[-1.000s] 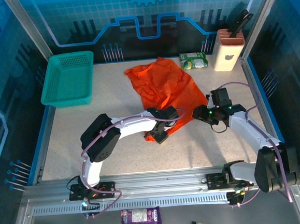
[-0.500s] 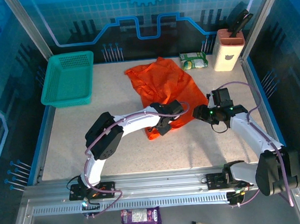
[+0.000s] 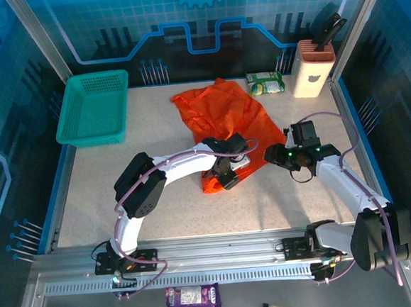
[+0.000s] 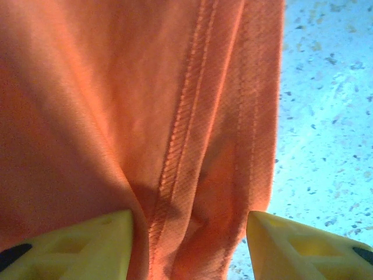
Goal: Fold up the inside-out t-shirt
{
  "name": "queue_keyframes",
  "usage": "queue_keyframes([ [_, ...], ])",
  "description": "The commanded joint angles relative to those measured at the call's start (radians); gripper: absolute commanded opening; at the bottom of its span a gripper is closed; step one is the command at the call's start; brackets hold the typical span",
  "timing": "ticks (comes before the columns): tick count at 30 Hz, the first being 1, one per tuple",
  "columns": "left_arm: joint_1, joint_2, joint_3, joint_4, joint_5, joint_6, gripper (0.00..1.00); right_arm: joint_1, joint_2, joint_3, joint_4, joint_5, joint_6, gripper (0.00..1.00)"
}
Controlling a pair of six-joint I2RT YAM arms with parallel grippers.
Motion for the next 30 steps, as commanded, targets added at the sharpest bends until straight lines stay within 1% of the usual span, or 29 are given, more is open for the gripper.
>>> queue_keyframes([
  [1,0.012,0.003,0.048,-0.016,-0.028,0.032,0.55,-0.014,-0.023,-0.008,-0.007,-0.019,0.006,0.51],
  [3,0.015,0.027,0.067,-0.041,-0.052,0.045,0.55,-0.013,-0.023,-0.010,-0.008,-0.020,0.006,0.51],
  [4,0.016,0.038,0.073,-0.048,-0.059,0.052,0.53,-0.014,-0.023,-0.009,-0.008,-0.020,0.006,0.51],
  [5,0.016,0.044,0.077,-0.053,-0.066,0.055,0.48,-0.014,-0.023,-0.009,-0.008,-0.021,0.006,0.51],
  [7,0.018,0.041,0.075,-0.049,-0.061,0.053,0.32,-0.014,-0.025,-0.008,-0.010,-0.020,0.006,0.51],
  [9,0.021,0.017,0.058,-0.021,-0.034,0.046,0.19,-0.014,-0.027,-0.007,-0.010,-0.022,0.006,0.51],
  [10,0.025,0.002,0.050,-0.007,-0.012,0.036,0.15,-0.014,-0.027,-0.007,-0.011,-0.023,0.006,0.51],
  [11,0.030,-0.008,0.045,0.004,0.005,0.028,0.12,-0.013,-0.028,-0.008,-0.011,-0.023,0.008,0.51],
  [12,0.038,-0.017,0.043,0.009,0.023,0.019,0.12,-0.014,-0.028,-0.010,-0.010,-0.025,0.008,0.51],
  [13,0.045,-0.021,0.042,0.011,0.034,0.009,0.14,-0.014,-0.028,-0.014,-0.010,-0.027,0.008,0.51],
  [16,0.058,-0.014,0.050,-0.001,0.046,0.007,0.33,-0.013,-0.027,-0.025,-0.007,-0.036,0.011,0.51],
  [18,0.064,0.002,0.057,-0.019,0.062,0.018,0.37,-0.013,-0.025,-0.031,-0.002,-0.042,0.015,0.51],
  [21,0.065,0.034,0.074,-0.047,0.074,0.026,0.37,-0.007,-0.022,-0.040,0.013,-0.053,0.028,0.51],
  [24,0.065,0.052,0.085,-0.056,0.075,0.030,0.32,0.009,-0.017,-0.045,0.024,-0.053,0.037,0.51],
  [26,0.065,0.051,0.089,-0.051,0.077,0.029,0.31,0.023,-0.011,-0.045,0.027,-0.050,0.039,0.51],
  [28,0.066,0.048,0.095,-0.047,0.077,0.028,0.25,0.034,-0.003,-0.045,0.032,-0.052,0.046,0.51],
  [29,0.066,0.046,0.098,-0.044,0.074,0.026,0.25,0.041,0.001,-0.048,0.037,-0.054,0.051,0.51],
  [30,0.068,0.048,0.101,-0.044,0.075,0.026,0.26,0.047,0.004,-0.050,0.042,-0.054,0.055,0.51],
])
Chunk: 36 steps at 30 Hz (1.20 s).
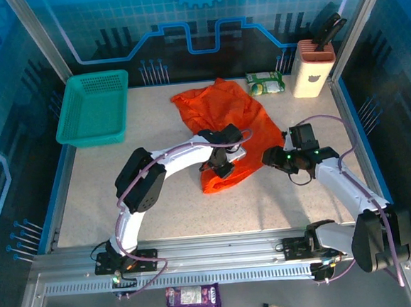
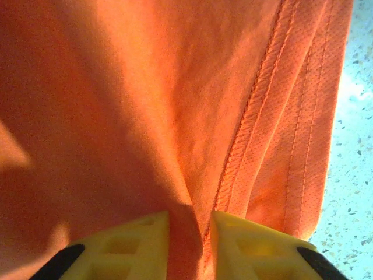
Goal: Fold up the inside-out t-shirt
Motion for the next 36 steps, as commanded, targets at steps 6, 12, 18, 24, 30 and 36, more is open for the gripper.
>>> queue_keyframes([
  [6,0.008,0.038,0.077,-0.056,0.033,0.015,0.35,0.048,0.026,-0.022,0.040,-0.024,0.043,0.51],
  [12,0.016,0.031,0.084,-0.040,0.066,0.009,0.05,0.065,0.028,-0.037,0.078,-0.041,0.081,0.51],
  [18,0.058,-0.074,0.041,0.033,0.175,-0.051,0.00,0.087,0.042,-0.098,0.211,-0.101,0.190,0.51],
  [24,0.128,-0.138,0.023,0.052,0.273,-0.134,0.00,0.095,0.099,-0.158,0.397,-0.184,0.299,0.61],
  [30,0.161,-0.181,-0.004,0.080,0.361,-0.173,0.00,0.100,0.190,-0.194,0.612,-0.246,0.419,0.71],
  [36,0.168,-0.195,-0.019,0.097,0.393,-0.195,0.00,0.103,0.280,-0.199,0.784,-0.238,0.530,0.90],
])
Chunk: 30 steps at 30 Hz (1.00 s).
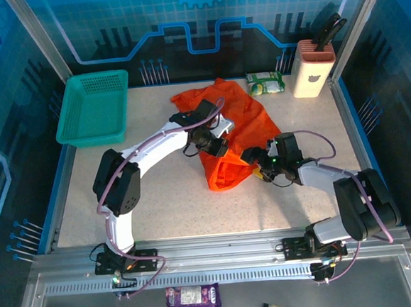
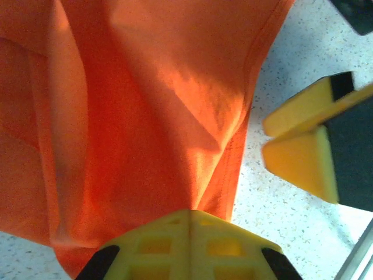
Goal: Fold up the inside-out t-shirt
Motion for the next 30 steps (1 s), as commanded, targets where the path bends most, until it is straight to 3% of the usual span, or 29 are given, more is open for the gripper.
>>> queue_keyframes([
  [1,0.006,-0.044,-0.021,0.015,0.058,-0.028,0.00,0.010,0.042,-0.009,0.181,-0.007,0.103,0.91],
  [12,0.049,-0.089,-0.055,0.052,0.090,-0.098,0.00,0.002,0.266,-0.076,0.698,0.037,0.418,0.94],
  [19,0.072,-0.116,-0.072,0.048,0.110,-0.118,0.00,-0.021,0.332,-0.082,0.810,0.045,0.454,0.91],
  [30,0.092,-0.166,-0.158,0.062,0.096,-0.122,0.00,-0.156,0.320,-0.141,1.023,-0.007,0.500,0.79],
])
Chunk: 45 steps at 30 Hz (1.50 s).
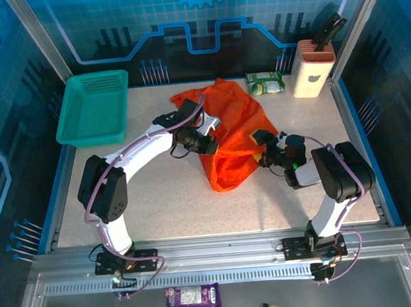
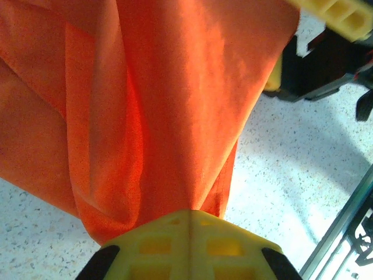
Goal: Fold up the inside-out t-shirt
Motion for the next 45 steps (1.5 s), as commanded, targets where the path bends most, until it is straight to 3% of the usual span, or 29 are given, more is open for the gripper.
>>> queue_keyframes([
  [1,0.012,-0.041,-0.021,0.004,0.022,-0.019,0.00,-0.038,-0.018,-0.030,0.093,-0.027,0.017,0.78],
  [7,0.013,-0.040,-0.032,0.011,0.015,-0.026,0.00,-0.085,-0.094,-0.061,0.070,-0.044,0.005,0.69],
  [23,0.010,-0.020,-0.035,0.037,0.032,-0.052,0.06,-0.106,-0.367,0.016,-0.349,-0.068,-0.164,0.14],
  [26,-0.004,-0.029,-0.033,0.050,0.020,-0.045,0.18,-0.106,-0.384,0.034,-0.407,-0.071,-0.178,0.00],
  [30,-0.069,-0.053,-0.012,0.074,-0.099,-0.029,0.50,-0.099,-0.394,0.052,-0.441,-0.079,-0.168,0.00],
  [39,-0.298,0.049,0.132,0.122,-0.487,-0.027,0.69,-0.039,-0.476,0.108,-0.599,-0.018,-0.164,0.00],
  [41,-0.315,0.082,0.166,0.119,-0.542,-0.052,0.89,-0.028,-0.499,0.118,-0.621,-0.004,-0.161,0.00],
  [45,-0.337,0.151,0.230,0.111,-0.587,-0.066,0.93,-0.004,-0.530,0.139,-0.660,0.021,-0.160,0.00],
])
